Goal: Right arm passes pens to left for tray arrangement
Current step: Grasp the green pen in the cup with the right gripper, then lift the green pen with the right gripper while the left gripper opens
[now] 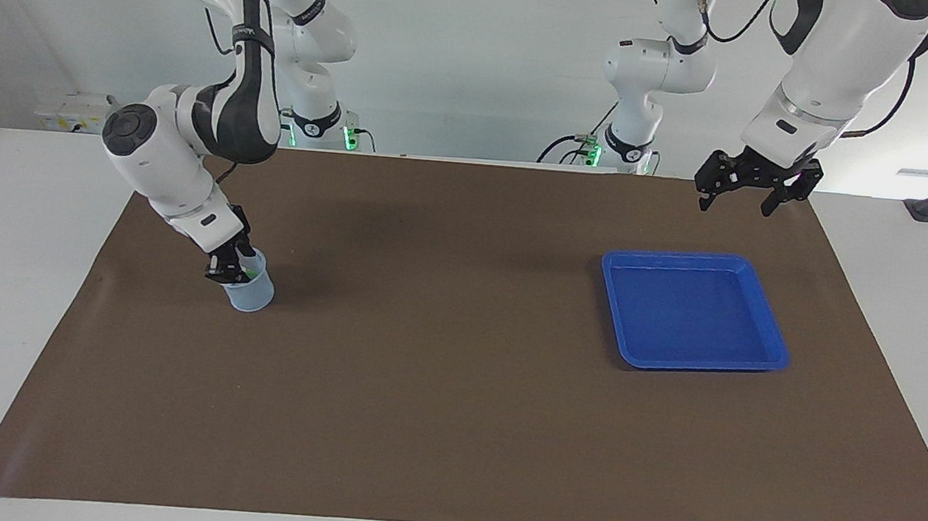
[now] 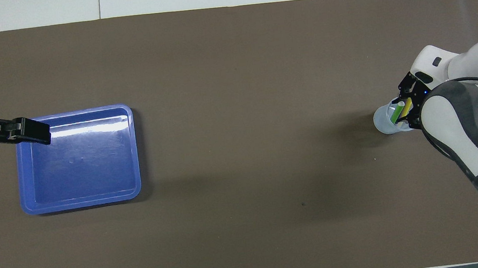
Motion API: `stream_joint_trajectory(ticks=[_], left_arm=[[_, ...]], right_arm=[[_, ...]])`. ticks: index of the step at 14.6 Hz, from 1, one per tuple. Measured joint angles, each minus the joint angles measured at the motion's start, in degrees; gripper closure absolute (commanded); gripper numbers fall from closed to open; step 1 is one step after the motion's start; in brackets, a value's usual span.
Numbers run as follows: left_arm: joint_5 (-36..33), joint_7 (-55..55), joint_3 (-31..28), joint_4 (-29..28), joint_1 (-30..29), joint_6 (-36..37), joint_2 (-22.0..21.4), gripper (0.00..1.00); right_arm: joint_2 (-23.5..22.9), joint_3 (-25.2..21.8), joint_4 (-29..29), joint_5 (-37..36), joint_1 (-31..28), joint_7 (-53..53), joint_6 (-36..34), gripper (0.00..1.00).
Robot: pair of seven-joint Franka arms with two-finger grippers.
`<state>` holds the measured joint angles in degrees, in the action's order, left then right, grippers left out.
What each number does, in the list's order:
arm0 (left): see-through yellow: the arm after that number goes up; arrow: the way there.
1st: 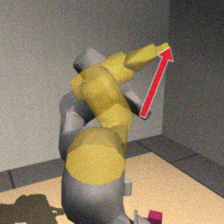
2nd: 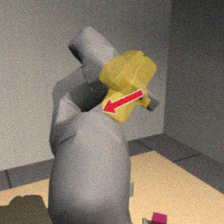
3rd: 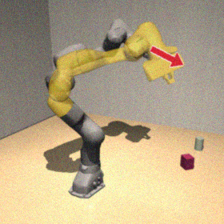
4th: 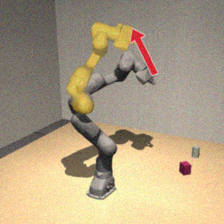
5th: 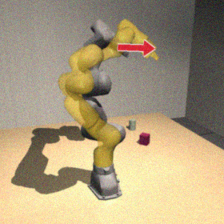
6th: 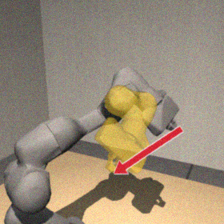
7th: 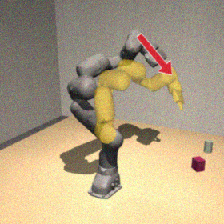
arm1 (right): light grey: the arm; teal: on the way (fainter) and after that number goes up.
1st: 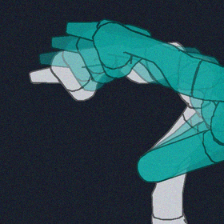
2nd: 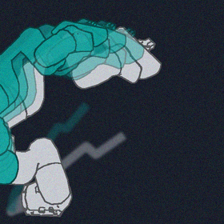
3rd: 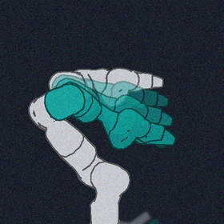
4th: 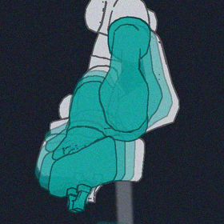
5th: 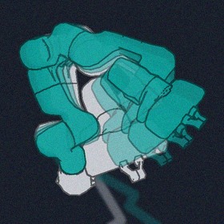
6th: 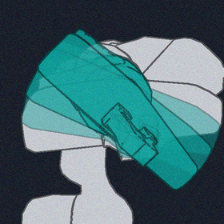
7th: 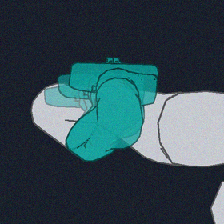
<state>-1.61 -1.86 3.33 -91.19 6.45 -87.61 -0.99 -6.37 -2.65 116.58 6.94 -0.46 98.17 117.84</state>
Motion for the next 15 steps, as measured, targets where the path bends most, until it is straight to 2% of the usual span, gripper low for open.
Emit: stream_joint_trajectory(ticks=[1,5,8,12,15], left_arm=[[0.0,0.0,0.0,0.0,0.0,0.2,0.0,0.00],[0.0,0.0,-0.1,0.0,-0.5,2.4,-0.1,0.00],[0.0,0.0,-0.1,-0.1,-1.6,3.3,-0.3,0.00],[0.2,-1.1,-0.1,-0.5,-2.9,4.4,-0.5,0.00],[3.6,-9.1,0.0,-1.5,-3.0,4.4,-1.0,0.00]], right_arm=[[0.0,0.0,0.0,0.0,0.0,0.0,0.0,0.89],[0.5,0.0,0.1,0.0,-0.1,0.0,-0.1,0.98],[0.6,-0.1,-1.1,0.0,-1.0,-3.4,-3.6,1.00],[1.2,0.1,-10.3,0.0,-0.9,-17.4,-16.6,1.00],[2.5,0.4,-18.1,0.3,-0.5,-28.4,-24.2,1.00]])
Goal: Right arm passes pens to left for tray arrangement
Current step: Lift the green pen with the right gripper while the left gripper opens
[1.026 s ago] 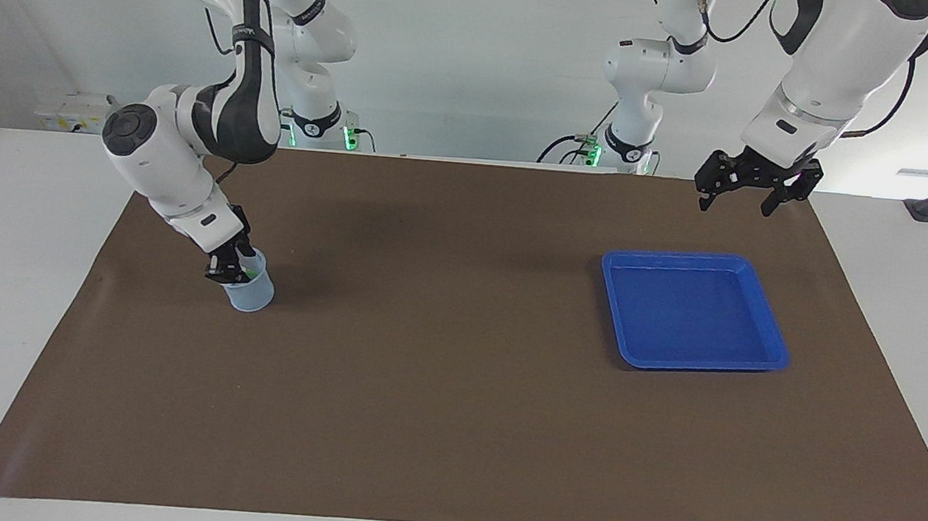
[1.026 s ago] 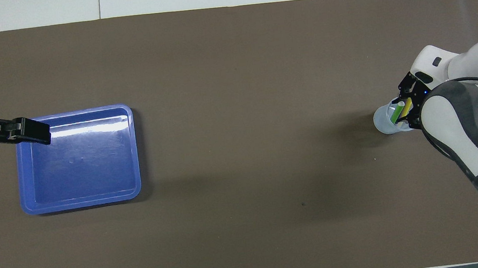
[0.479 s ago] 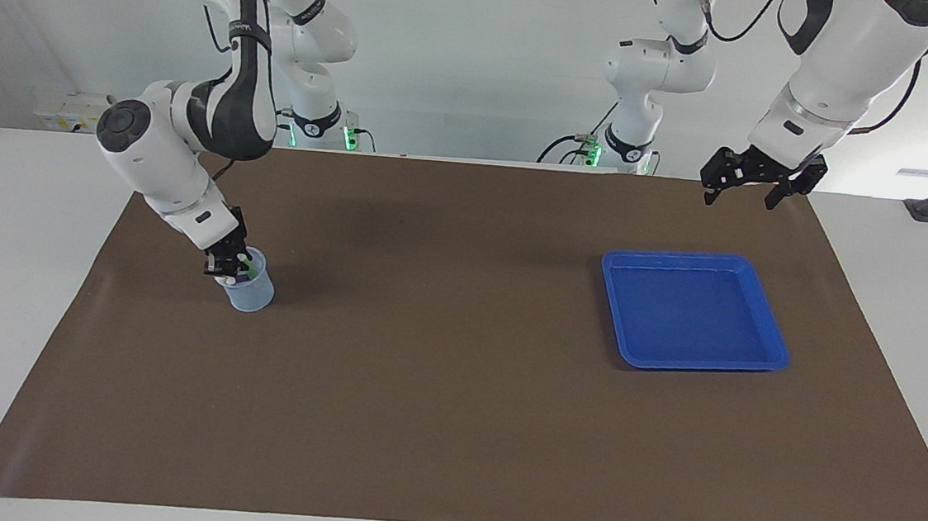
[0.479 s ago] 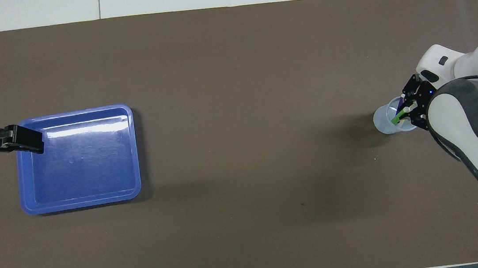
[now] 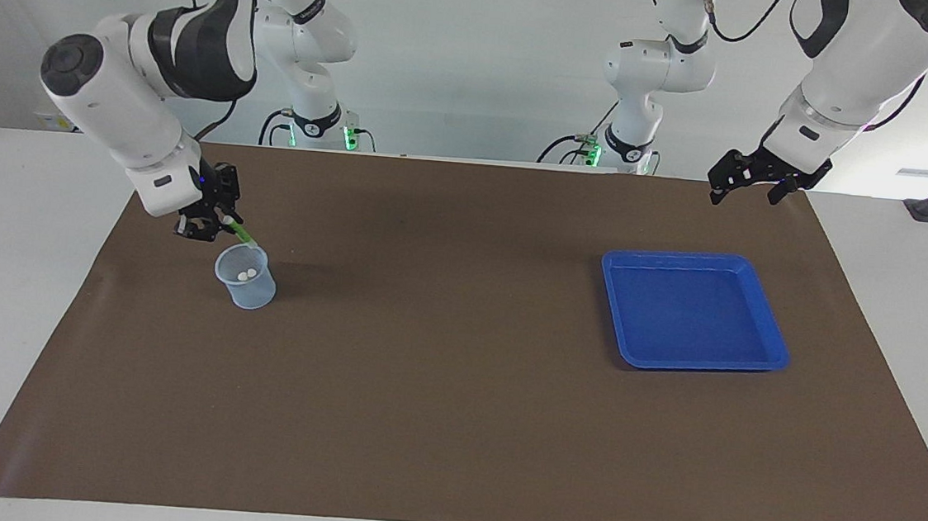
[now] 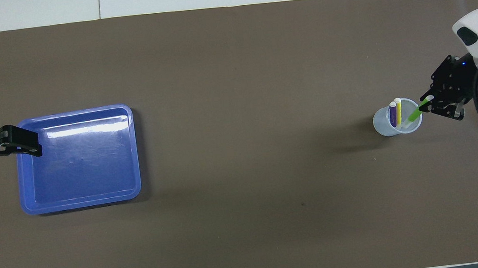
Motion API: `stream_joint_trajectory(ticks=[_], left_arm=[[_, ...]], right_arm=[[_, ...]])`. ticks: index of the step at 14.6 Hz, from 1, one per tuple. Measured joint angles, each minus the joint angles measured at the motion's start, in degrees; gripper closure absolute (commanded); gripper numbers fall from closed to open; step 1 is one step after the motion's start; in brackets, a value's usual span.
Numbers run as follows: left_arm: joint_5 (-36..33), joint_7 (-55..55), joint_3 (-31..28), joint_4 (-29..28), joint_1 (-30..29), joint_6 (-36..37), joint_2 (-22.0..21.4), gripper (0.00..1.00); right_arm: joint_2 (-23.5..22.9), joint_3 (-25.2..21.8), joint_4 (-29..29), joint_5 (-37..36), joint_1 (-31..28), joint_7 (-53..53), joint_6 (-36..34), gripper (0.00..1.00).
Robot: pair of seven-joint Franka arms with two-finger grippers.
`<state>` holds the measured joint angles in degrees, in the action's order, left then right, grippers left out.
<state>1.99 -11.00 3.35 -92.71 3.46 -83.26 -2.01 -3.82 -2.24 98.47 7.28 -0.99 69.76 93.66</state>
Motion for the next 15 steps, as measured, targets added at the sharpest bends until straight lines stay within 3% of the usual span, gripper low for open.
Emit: stream_joint_trajectory(ticks=[3,9,12,15], left_arm=[[6.2,-12.0,0.4,-0.5,0.2,-0.3,-0.4,0.00],[19.8,-42.5,1.1,-1.8,1.4,-6.9,-0.4,0.00],[24.9,-54.4,1.7,-2.7,3.2,-10.7,-0.4,0.00],[25.7,-71.8,2.1,-3.7,9.0,-16.4,-0.1,0.00]], right_arm=[[2.3,1.8,-3.0,4.9,0.2,-17.1,-2.2,1.00],[3.8,9.6,-3.1,14.4,3.0,-56.2,-1.5,1.00],[3.9,10.0,-1.3,16.9,7.6,-69.1,5.7,1.00],[4.3,10.1,1.8,17.5,13.4,-83.0,15.8,1.00]])
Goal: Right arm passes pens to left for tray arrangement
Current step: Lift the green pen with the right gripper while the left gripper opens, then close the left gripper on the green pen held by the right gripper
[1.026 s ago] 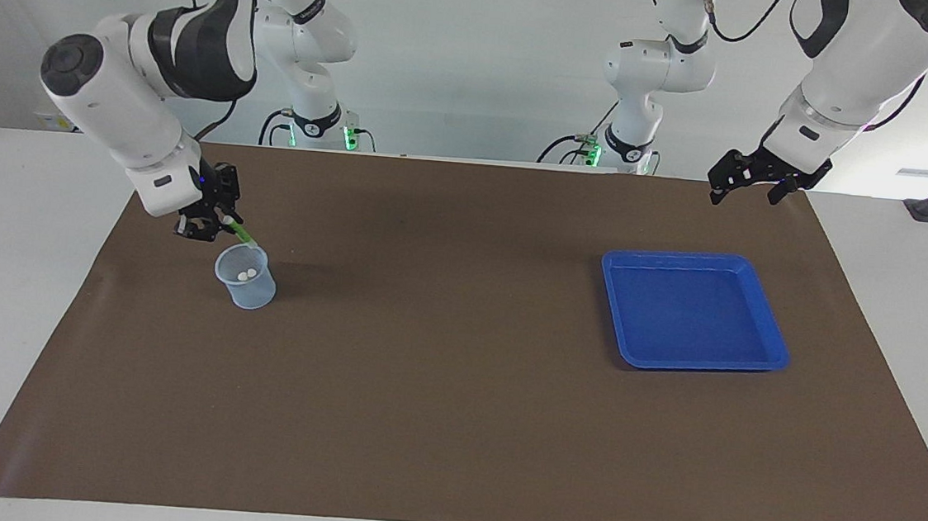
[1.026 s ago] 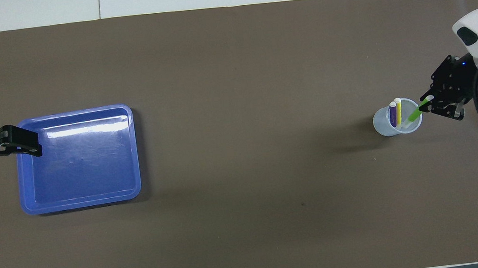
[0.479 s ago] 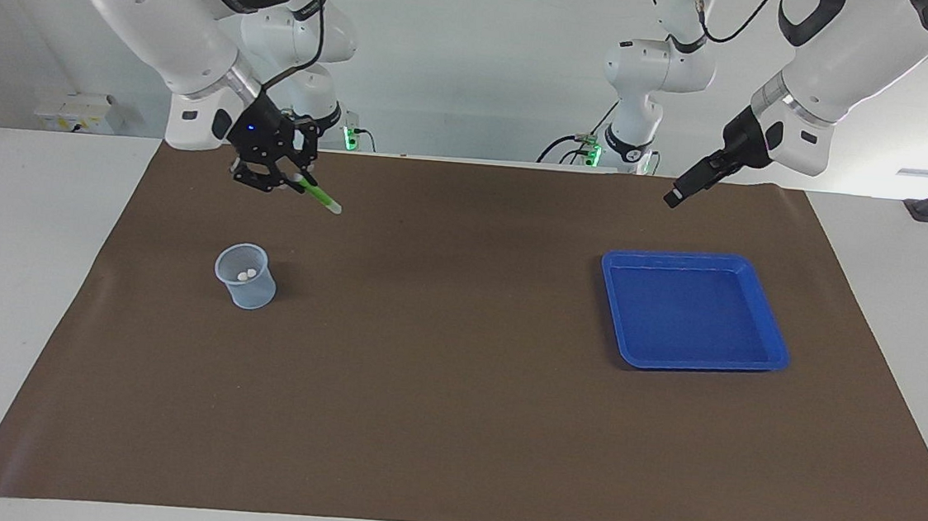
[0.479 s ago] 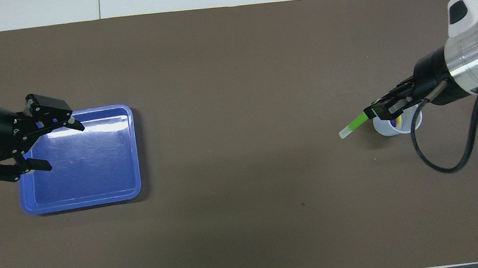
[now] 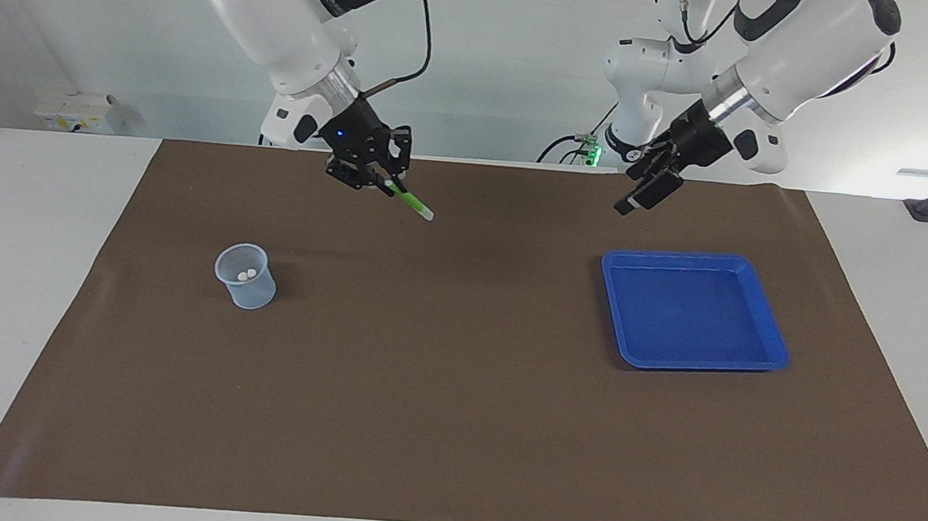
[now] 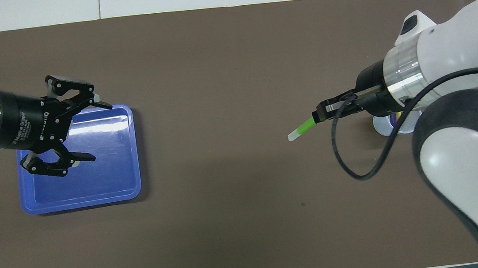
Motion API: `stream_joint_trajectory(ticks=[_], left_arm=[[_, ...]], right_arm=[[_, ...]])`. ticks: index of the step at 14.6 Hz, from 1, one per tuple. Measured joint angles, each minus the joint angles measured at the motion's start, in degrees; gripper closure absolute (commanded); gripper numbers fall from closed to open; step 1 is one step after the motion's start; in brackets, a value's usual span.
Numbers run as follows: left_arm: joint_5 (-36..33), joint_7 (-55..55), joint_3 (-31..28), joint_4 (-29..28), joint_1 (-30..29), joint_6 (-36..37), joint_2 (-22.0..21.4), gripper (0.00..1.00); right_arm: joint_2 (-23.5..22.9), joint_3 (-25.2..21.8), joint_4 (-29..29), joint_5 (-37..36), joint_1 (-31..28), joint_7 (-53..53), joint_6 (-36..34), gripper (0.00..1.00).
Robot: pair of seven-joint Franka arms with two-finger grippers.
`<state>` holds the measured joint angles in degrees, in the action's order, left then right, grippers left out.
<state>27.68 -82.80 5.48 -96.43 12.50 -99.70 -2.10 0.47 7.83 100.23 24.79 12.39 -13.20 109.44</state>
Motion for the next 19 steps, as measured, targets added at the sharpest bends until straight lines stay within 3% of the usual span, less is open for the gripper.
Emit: stream_joint_trajectory(ticks=[3,6,10,14,19], left_arm=[[3.4,-15.3,0.2,-1.1,3.7,-4.5,1.4,0.00],[10.3,-20.8,-0.1,-3.8,3.6,-7.7,2.3,0.00],[15.4,-20.8,0.1,-6.5,4.1,-11.5,3.9,0.00],[19.7,-14.3,0.3,-8.1,5.3,-14.0,4.7,0.00],[20.2,-12.5,0.4,-8.5,6.8,-13.4,4.6,0.05]], right_arm=[[0.8,0.0,2.7,0.2,4.8,-12.3,7.4,1.00],[1.9,0.0,5.6,1.4,7.3,-19.8,13.4,1.00],[2.5,0.0,7.2,3.7,8.6,-22.4,16.8,1.00],[2.7,0.0,7.8,4.1,11.4,-26.6,20.3,1.00],[3.3,0.0,10.0,4.1,14.0,-27.2,22.8,1.00]])
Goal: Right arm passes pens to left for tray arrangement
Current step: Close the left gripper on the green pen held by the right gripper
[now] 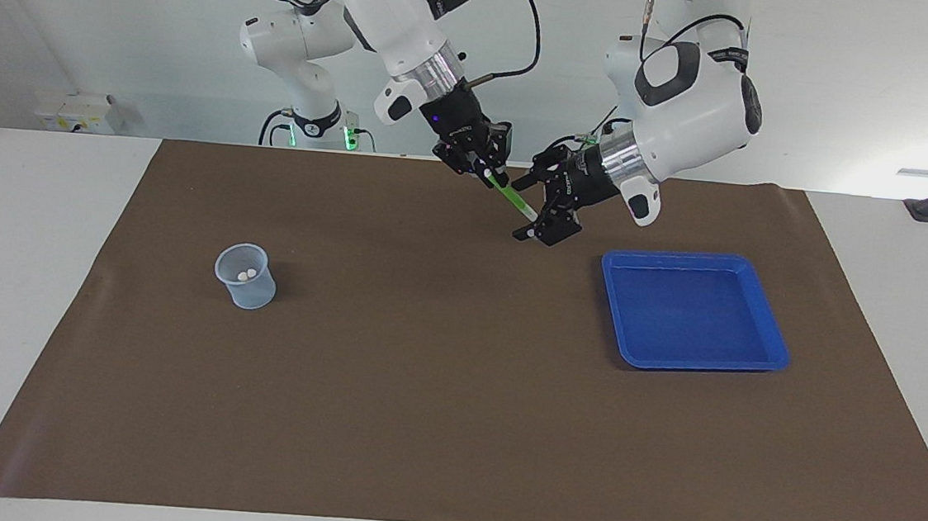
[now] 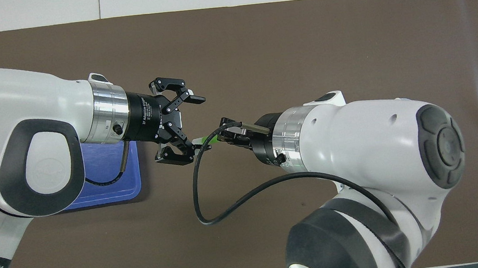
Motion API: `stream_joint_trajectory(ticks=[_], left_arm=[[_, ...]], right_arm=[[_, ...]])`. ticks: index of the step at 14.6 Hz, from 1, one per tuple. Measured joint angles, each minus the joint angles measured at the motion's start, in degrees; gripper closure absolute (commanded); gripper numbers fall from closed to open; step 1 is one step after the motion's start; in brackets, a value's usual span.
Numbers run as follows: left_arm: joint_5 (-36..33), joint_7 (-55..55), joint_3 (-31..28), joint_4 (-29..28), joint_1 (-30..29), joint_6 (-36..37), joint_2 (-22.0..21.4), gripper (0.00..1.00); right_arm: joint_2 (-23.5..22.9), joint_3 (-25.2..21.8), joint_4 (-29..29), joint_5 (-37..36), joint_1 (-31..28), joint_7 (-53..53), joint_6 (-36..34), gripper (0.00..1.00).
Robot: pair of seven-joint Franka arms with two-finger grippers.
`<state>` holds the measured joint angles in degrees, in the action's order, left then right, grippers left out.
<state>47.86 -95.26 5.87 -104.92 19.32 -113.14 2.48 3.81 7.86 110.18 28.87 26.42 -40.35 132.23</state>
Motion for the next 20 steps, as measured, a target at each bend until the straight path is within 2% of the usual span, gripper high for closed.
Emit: stream_joint_trajectory(ticks=[9,17,20], left_arm=[[0.0,3.2,-0.3,-0.1,-0.1,8.1,-0.6,0.11],[0.0,5.5,-0.5,-3.5,-0.1,8.0,-3.2,0.21],[0.0,6.1,-0.4,-5.1,-0.1,6.3,-3.7,0.32]], right_arm=[[1.0,0.0,1.7,0.0,0.9,0.0,1.3,1.00],[1.0,0.0,1.8,0.0,0.9,0.0,1.4,1.00],[1.0,-0.1,1.8,0.0,0.9,0.0,1.4,1.00]])
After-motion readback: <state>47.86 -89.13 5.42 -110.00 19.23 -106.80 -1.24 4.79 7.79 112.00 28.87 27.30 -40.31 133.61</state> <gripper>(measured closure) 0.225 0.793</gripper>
